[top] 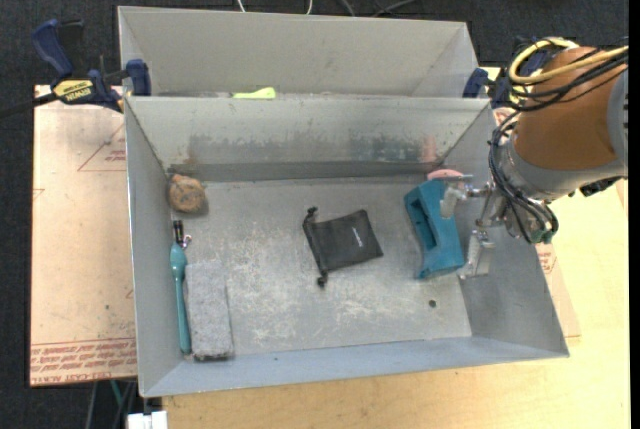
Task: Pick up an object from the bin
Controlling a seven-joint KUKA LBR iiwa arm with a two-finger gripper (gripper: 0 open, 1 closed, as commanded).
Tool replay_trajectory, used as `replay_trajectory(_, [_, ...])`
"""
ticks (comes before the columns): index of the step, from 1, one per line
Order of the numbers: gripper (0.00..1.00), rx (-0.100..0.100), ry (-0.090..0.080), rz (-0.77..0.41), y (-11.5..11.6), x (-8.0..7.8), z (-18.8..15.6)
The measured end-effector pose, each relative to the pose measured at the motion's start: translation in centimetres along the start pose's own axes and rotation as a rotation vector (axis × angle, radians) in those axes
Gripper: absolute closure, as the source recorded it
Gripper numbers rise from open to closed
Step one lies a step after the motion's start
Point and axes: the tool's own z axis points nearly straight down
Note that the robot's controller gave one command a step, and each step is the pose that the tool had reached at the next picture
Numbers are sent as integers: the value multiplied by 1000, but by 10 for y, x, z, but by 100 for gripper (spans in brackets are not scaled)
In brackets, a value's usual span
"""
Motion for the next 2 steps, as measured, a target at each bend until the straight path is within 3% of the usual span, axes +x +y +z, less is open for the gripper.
replay_trajectory(1, [0, 2, -8, -3, 0, -2, -4])
replay_trajectory(2, [0, 2, -8, 112, 36, -12, -11])
